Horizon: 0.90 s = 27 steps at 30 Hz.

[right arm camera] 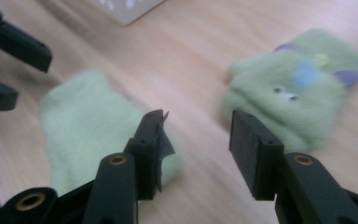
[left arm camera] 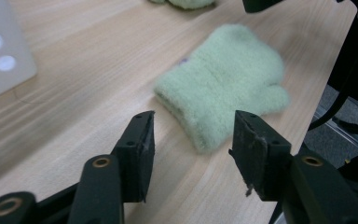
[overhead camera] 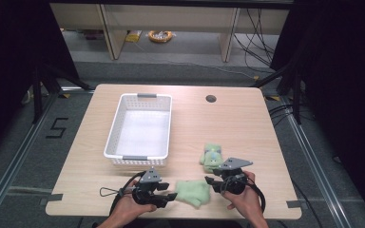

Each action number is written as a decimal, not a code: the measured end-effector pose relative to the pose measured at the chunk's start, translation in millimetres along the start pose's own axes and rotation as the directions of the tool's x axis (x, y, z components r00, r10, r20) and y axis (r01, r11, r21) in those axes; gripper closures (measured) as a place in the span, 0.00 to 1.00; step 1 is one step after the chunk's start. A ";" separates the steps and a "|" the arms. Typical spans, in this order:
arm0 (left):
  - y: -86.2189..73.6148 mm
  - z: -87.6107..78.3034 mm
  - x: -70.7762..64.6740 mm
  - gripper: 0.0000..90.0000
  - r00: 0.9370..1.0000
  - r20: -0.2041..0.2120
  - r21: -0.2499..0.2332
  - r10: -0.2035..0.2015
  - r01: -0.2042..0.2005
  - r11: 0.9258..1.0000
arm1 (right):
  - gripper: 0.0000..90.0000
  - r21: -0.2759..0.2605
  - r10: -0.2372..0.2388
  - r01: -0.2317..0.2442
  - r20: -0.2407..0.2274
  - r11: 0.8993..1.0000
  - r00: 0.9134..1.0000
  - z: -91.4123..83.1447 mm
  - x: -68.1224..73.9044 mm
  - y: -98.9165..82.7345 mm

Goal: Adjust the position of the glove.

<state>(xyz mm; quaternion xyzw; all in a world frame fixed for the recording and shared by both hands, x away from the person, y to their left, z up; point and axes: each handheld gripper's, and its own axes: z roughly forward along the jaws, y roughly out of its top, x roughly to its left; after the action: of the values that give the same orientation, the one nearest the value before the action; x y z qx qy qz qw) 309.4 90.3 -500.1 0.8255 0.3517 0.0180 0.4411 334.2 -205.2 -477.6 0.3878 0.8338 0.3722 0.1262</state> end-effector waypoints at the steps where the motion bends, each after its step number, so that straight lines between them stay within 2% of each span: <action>1: 1.2 -2.0 1.2 0.51 1.000 0.007 0.001 0.019 -0.019 1.000 | 0.60 -0.010 0.014 -0.014 0.014 1.000 1.000 -1.8 -3.0 1.8; 2: 1.6 -3.3 0.7 0.50 1.000 0.005 0.000 0.011 -0.011 1.000 | 0.59 -0.012 0.043 -0.042 0.035 0.999 0.998 -3.5 -5.8 3.9; 3: 1.9 -4.2 0.0 0.48 1.000 0.004 0.001 -0.003 0.003 1.000 | 0.58 -0.030 0.038 -0.036 0.057 0.999 0.998 -3.2 -11.0 5.0; 4: 1.9 -5.1 0.4 0.46 1.000 0.005 0.007 -0.009 0.009 1.000 | 0.58 -0.036 0.064 -0.061 0.072 0.997 0.995 -3.9 -14.3 6.7; 5: 2.0 -6.6 1.0 0.45 1.000 0.005 0.007 0.005 -0.005 1.000 | 0.58 -0.036 0.082 -0.080 0.087 0.996 0.993 -4.4 -18.1 8.0; 7: 1.9 -8.2 0.3 0.44 1.000 0.003 0.011 -0.003 0.003 1.000 | 0.58 -0.052 0.079 -0.073 0.122 0.996 0.989 -2.8 -28.5 9.4; 8: 1.6 -8.7 0.8 0.43 1.000 0.005 0.011 -0.001 0.001 1.000 | 0.59 -0.048 0.106 -0.101 0.121 0.994 0.987 -2.5 -31.8 11.1; 9: 1.5 -10.0 0.8 0.42 1.000 0.005 0.018 -0.006 0.006 1.000 | 0.59 -0.052 0.119 -0.112 0.141 0.992 0.983 -2.6 -33.9 12.1; 10: 1.4 -10.4 0.8 0.41 1.000 0.006 0.019 -0.011 0.011 1.000 | 0.59 -0.063 0.132 -0.125 0.135 0.990 0.982 -1.0 -38.1 13.7; 11: 1.2 -10.8 0.7 0.40 1.000 0.004 0.025 -0.024 0.024 0.999 | 0.60 -0.074 0.139 -0.129 0.149 0.989 0.979 0.5 -40.4 15.1; 12: 1.3 -11.0 1.3 0.39 1.000 0.007 0.022 -0.017 0.017 1.000 | 0.60 -0.060 0.171 -0.164 0.135 0.985 0.976 0.8 -40.7 17.5; 14: 1.0 -11.5 1.6 0.37 1.000 -0.005 0.039 -0.011 0.011 0.999 | 0.60 -0.067 0.164 -0.156 0.150 0.986 0.975 4.7 -44.6 21.6; 16: 0.2 -11.1 2.2 0.35 1.000 -0.004 0.042 -0.009 0.009 0.999 | 0.58 -0.066 0.197 -0.190 0.128 0.980 0.972 10.4 -46.5 25.1; 17: 0.0 -10.6 2.4 0.34 1.000 -0.002 0.042 -0.014 0.014 0.999 | 0.58 -0.053 0.217 -0.211 0.133 0.976 0.967 12.2 -45.9 27.3; 18: -0.2 -10.7 3.2 0.33 1.000 -0.006 0.047 -0.013 0.013 0.999 | 0.57 -0.057 0.208 -0.202 0.133 0.978 0.969 15.6 -47.4 28.6; 19: -0.3 -10.8 3.4 0.32 1.000 -0.008 0.047 -0.013 0.014 0.999 | 0.57 -0.047 0.207 -0.202 0.148 0.978 0.967 18.8 -47.6 30.5; 22: -0.7 -10.6 4.2 0.31 1.000 -0.010 0.040 -0.029 0.029 0.999 | 0.57 -0.027 0.226 -0.224 0.153 0.974 0.962 26.9 -45.3 33.9; 23: -0.7 -11.0 4.8 0.31 1.000 -0.011 0.045 -0.025 0.026 0.999 | 0.57 -0.023 0.218 -0.217 0.158 0.976 0.963 31.0 -45.5 35.0; 25: -1.0 -11.3 4.8 0.30 1.000 -0.011 0.045 -0.028 0.028 0.999 | 0.57 -0.007 0.243 -0.245 0.164 0.970 0.956 35.0 -43.6 36.7; 27: -1.2 -11.3 4.5 0.30 0.999 -0.011 0.045 -0.031 0.032 0.998 | 0.56 -0.009 0.220 -0.222 0.167 0.975 0.961 40.0 -45.3 36.5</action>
<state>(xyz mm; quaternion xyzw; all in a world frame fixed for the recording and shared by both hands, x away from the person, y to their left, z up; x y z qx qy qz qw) 308.3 101.5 -495.4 0.8296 0.3672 0.0072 0.4206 404.6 -202.4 -482.5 0.5088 0.7736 0.3460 0.1515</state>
